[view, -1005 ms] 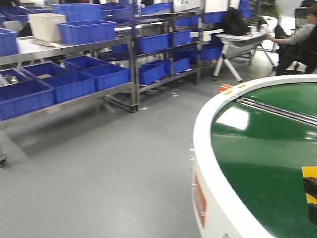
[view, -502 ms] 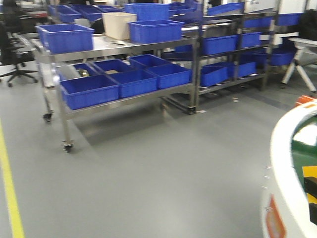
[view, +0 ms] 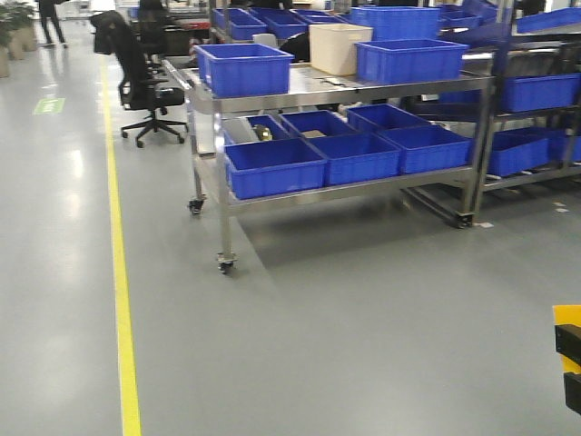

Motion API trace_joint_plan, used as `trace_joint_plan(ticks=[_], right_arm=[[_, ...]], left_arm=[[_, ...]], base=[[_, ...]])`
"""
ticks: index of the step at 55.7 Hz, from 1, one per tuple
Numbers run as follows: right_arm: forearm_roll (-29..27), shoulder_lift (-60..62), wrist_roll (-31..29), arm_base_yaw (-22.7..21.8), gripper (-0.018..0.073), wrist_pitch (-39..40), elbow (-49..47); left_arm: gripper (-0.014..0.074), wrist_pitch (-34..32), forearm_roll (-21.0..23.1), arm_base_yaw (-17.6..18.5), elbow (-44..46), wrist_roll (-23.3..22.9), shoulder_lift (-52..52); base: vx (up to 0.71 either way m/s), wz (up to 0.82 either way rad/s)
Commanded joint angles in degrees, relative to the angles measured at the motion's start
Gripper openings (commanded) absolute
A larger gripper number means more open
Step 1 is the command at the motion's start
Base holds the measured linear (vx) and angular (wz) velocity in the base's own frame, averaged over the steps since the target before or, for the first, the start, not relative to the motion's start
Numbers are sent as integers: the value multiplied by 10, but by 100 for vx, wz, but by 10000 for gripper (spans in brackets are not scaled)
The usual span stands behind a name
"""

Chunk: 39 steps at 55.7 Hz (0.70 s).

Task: Pick red and yellow blocks into blue bin
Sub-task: 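Drive the base to the blue bin holding both blocks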

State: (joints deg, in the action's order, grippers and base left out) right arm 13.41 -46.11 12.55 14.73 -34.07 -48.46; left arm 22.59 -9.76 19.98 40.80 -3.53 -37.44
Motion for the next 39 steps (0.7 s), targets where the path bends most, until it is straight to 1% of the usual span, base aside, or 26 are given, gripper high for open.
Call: trace_joint_plan(ticks=[1,10,19,29,39], right_arm=[[13,3,-5,-2,-8,44,-18],[13,3,-5,-2,-8,44,-18],[13,3,-5,-2,-8,44,-18],[13,3,-5,-2,-8,43,-18],[13,3,-5,-2,-8,43,-18]], left_arm=[[2,-50,-2,3,16,-4,1],[2,-50,-2,3,16,-4,1],[2,-50,-2,3,16,-4,1],[2,-50,-2,3,16,-4,1],[2,-47,-2,3,16,-4,1]], base=[[22,34],[24,24],[29,8],[36,-10],[42,-25]])
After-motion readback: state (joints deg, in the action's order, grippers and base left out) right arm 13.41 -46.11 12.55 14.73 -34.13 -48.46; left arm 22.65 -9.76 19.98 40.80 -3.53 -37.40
